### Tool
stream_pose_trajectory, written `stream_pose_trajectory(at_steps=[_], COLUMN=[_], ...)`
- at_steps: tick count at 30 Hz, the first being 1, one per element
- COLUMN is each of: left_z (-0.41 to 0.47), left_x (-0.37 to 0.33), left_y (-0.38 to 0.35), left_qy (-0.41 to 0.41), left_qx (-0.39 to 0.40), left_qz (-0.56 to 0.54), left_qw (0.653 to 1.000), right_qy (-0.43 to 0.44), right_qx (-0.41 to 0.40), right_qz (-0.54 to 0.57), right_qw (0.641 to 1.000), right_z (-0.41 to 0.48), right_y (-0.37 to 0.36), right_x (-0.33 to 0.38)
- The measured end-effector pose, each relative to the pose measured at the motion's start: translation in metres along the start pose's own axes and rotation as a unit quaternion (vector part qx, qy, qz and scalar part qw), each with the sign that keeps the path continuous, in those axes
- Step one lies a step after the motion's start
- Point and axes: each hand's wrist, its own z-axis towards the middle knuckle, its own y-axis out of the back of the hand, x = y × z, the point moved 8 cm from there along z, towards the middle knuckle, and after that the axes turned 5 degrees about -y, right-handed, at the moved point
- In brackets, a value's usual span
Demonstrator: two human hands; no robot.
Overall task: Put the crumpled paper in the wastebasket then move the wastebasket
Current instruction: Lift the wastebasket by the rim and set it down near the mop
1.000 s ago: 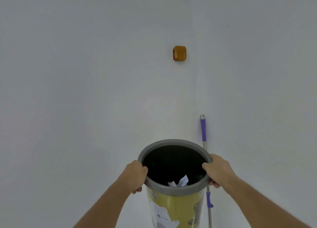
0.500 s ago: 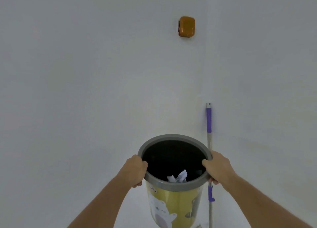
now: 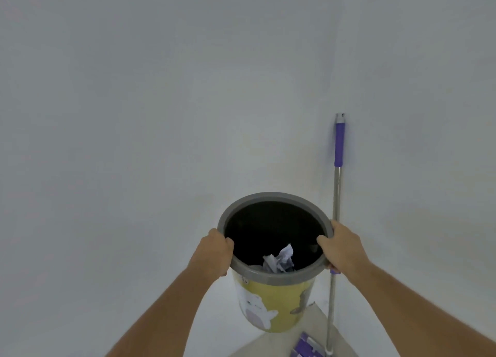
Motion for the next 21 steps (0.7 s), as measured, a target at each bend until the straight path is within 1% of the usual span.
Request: stream_pose_trajectory(at_steps=[5, 8, 9, 15, 18, 21], left_z=[0.018, 0.028, 0.031, 0.039, 0.035, 0.031], left_x=[0.028, 0.054, 0.065, 0.157, 0.213, 0.268], left_y=[-0.029, -0.066, -0.079, -0.189, -0.256, -0.328], left_qy=[0.008, -0.009, -0.004, 0.008, 0.020, 0.008], left_qx=[0.005, 0.021, 0.018, 0.032, 0.043, 0.056], left_qz=[0.020, 0.072, 0.064, 0.048, 0.035, 0.055], left_qw=[1.000, 0.997, 0.998, 0.998, 0.998, 0.997], right_qy=[-0.001, 0.003, 0.002, -0.019, -0.046, -0.072], right_qx=[-0.006, -0.010, -0.009, 0.005, 0.013, 0.011], right_qz=[-0.006, -0.023, -0.031, -0.045, -0.052, -0.073], right_qw=[1.000, 1.000, 0.999, 0.999, 0.998, 0.995], right_z=[0.013, 0.022, 0.026, 0.045, 0.050, 0.055], right_y=[-0.024, -0.050, -0.062, -0.152, -0.207, -0.263], right_x=[-0.024, -0.056, -0.070, -0.183, -0.256, -0.334])
